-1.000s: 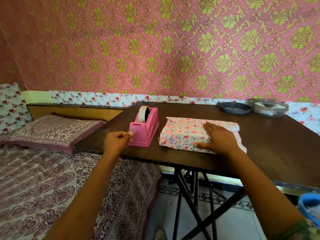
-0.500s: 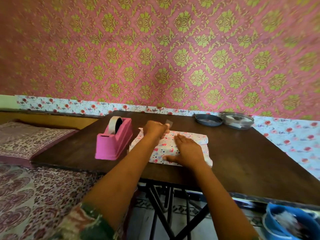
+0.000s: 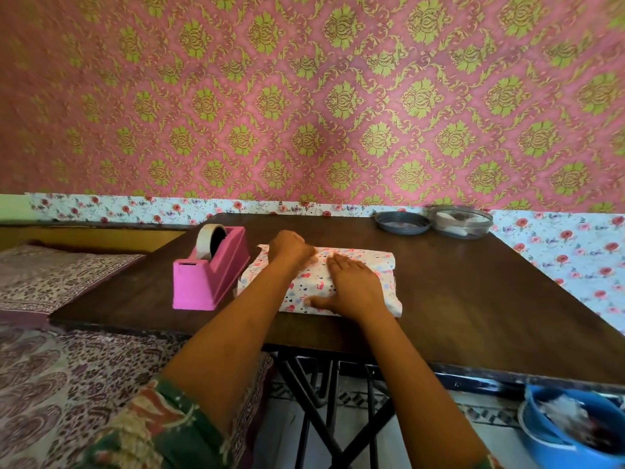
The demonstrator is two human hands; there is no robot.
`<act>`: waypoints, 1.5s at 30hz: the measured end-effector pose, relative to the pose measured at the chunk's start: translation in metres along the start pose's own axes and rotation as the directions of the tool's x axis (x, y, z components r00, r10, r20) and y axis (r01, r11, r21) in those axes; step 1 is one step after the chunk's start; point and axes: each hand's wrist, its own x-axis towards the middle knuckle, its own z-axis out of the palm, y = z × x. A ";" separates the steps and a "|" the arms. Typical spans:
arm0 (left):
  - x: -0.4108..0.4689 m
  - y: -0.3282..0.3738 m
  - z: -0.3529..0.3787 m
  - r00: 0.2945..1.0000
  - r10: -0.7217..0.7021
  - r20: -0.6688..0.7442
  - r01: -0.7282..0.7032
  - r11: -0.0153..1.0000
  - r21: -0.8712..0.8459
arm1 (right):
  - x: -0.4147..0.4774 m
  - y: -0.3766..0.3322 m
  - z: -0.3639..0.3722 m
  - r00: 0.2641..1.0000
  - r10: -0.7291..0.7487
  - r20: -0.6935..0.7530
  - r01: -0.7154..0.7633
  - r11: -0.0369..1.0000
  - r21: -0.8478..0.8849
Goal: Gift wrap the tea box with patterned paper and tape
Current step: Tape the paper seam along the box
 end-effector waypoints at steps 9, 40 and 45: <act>-0.010 0.013 -0.003 0.995 0.047 0.085 -0.084 0.852 0.517 | -0.001 -0.001 0.000 1.000 -0.006 -0.007 0.006 1.000 -0.026; 0.019 -0.012 -0.003 0.966 0.195 0.170 -0.253 0.849 0.465 | 0.000 -0.002 0.000 1.000 0.010 0.016 -0.010 1.000 -0.016; 0.031 -0.025 -0.010 0.918 0.218 0.331 -0.362 0.799 0.479 | -0.001 -0.001 0.000 1.000 0.012 0.005 -0.012 1.000 -0.009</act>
